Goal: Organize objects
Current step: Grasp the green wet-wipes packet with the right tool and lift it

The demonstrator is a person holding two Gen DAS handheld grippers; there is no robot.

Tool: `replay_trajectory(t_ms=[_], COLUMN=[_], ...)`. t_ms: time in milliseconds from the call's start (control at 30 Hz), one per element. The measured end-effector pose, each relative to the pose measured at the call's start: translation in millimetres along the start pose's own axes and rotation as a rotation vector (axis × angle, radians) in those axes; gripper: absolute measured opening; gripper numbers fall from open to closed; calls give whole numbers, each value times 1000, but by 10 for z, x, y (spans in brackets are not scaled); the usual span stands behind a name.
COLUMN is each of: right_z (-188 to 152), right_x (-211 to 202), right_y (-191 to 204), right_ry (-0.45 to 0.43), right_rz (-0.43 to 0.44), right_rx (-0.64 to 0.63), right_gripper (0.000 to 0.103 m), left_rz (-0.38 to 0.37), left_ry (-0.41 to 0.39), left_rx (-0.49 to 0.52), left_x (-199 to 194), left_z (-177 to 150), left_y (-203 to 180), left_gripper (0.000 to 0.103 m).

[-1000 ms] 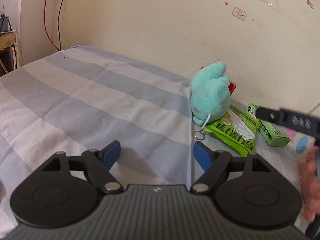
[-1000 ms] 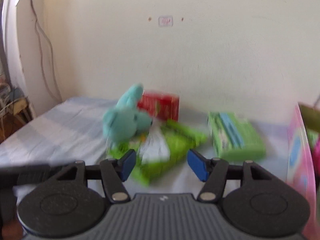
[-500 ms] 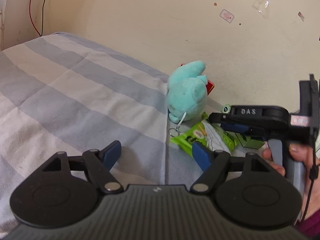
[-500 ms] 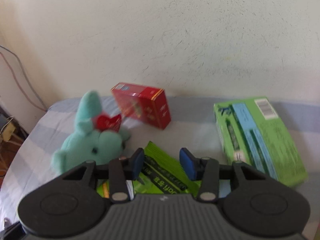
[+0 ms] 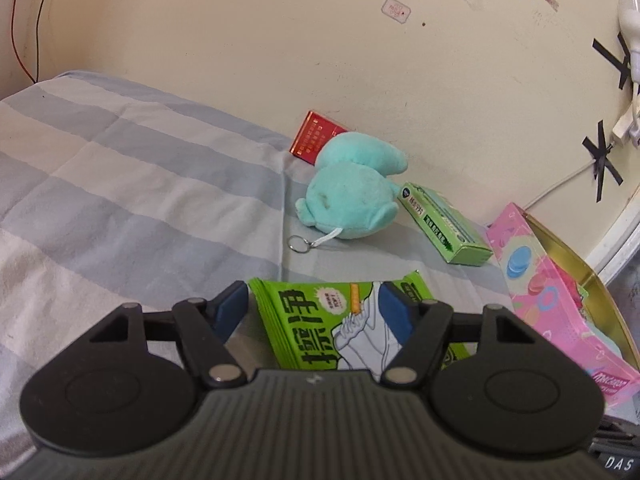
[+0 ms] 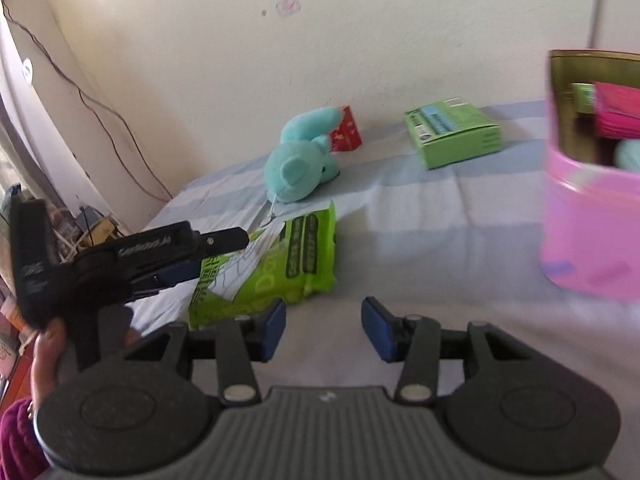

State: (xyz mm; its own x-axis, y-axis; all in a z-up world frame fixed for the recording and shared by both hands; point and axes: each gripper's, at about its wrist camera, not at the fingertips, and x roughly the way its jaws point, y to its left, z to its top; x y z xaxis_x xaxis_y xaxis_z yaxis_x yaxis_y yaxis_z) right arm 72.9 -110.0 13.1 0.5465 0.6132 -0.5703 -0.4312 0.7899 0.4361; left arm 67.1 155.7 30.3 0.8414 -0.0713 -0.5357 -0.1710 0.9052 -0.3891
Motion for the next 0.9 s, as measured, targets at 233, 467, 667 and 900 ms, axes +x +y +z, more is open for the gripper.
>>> replay_trajectory(t_ms=[233,467,667,900], right_z=[211,359,189,-223], right_x=[39,662,506,-349], right_y=[-4,107,228,-66], right_ry=[-48,39,27,-15], right_rz=[-22,12,48,-12], right_rx=[-45,-53,-116,-144], right_gripper=[51,54,28,29], left_rz=[4,80,-42,-231], left_ry=[-45,-4,44,124], left_rx=[-44,29,116,308], left_x=[-367,-119,-180,-331], left_z=[-164,-264,-370,-740], left_y=[2,-62,-240,-822], left_gripper=[73,67,48,48])
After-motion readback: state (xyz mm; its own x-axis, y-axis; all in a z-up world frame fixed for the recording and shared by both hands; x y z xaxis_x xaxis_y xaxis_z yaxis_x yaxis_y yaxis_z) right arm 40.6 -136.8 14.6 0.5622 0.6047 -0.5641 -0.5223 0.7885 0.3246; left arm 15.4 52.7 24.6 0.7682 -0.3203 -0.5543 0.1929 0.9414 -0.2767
